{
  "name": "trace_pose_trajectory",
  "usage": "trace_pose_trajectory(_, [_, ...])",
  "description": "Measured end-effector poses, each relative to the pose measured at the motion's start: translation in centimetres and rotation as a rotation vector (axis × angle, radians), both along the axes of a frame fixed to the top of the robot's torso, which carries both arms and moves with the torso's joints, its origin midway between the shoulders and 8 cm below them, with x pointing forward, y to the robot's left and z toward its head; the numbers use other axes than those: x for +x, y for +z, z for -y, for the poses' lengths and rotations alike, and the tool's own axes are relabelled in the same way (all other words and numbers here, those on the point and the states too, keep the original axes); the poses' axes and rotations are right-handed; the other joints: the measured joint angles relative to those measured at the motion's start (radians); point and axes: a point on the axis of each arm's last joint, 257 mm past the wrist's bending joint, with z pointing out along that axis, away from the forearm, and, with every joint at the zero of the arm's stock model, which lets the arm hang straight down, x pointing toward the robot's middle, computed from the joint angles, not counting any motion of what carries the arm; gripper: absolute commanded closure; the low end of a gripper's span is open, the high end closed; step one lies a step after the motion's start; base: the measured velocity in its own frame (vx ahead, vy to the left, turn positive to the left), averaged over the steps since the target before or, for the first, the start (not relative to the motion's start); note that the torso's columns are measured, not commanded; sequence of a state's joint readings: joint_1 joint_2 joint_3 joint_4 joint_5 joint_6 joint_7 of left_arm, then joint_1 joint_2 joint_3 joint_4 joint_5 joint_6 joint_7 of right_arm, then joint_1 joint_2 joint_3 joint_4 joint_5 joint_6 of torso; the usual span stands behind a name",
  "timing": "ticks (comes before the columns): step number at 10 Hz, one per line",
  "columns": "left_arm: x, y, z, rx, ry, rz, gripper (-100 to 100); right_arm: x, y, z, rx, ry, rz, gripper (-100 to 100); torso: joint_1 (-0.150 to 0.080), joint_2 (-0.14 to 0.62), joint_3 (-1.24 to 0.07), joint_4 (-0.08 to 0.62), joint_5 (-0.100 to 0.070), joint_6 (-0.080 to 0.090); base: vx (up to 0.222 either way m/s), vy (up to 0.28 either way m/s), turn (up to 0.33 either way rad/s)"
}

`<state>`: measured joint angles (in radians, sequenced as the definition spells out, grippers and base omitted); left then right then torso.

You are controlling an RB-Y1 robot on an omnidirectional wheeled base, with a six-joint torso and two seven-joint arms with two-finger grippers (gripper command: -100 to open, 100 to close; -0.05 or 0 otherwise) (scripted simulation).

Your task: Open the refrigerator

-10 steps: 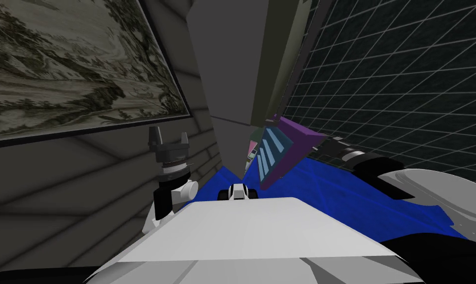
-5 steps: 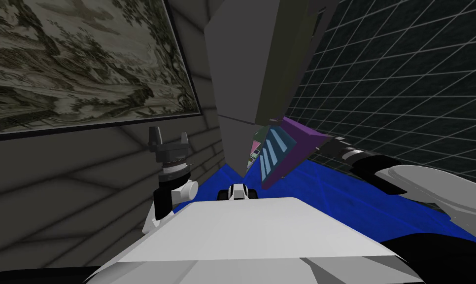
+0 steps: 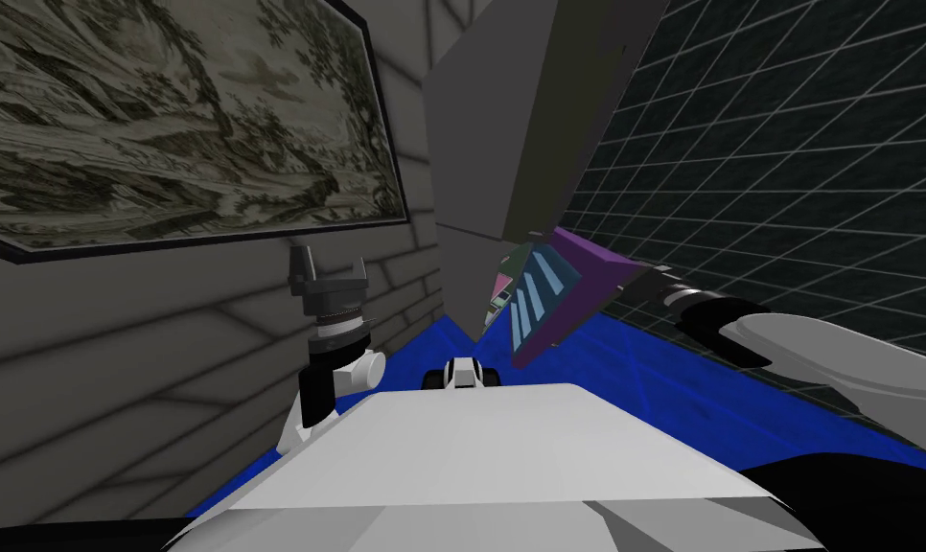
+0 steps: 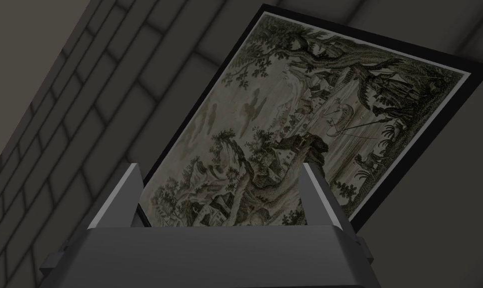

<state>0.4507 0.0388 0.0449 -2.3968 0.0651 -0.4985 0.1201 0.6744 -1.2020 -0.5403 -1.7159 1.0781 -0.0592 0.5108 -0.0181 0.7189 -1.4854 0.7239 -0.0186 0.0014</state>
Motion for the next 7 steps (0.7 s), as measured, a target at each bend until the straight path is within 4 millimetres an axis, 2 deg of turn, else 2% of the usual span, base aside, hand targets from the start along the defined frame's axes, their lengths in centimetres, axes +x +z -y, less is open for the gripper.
trace_pose_trajectory(1, [0.0,0.0,0.0,0.0,0.0,0.0,0,0.1,-0.4,0.6,0.017,-0.009,-0.002,-100,-0.003,0.001,0.002,-0.001,-0.003,0.004,0.027,-0.004,-0.063])
trace_pose_trajectory(3, [0.0,0.0,0.0,0.0,0.0,0.0,0,0.3,-1.0,0.5,0.024,-0.01,-0.014,-100,-0.008,0.002,0.002,-0.003,-0.008,-0.002,0.017,0.003,-0.007])
trace_pose_trajectory(4, [0.0,0.0,0.0,0.0,0.0,0.0,0,0.2,-1.0,0.4,0.025,-0.012,-0.012,-100,-0.008,0.003,0.003,-0.003,-0.009,-0.002,-0.17,0.032,0.322])
trace_pose_trajectory(5, [0.0,0.0,0.0,0.0,0.0,0.0,0,0.1,-0.7,1.5,0.0,-0.038,-0.015,-100,-0.007,0.006,0.003,-0.002,-0.007,-0.01,-0.233,0.016,0.326])
trace_pose_trajectory(7, [0.0,0.0,0.0,0.0,0.0,0.0,0,0.4,-0.8,3.7,-0.005,-0.088,-0.012,-100,-0.005,0.001,0.001,-0.001,-0.004,0.0,-0.056,-0.016,0.073])
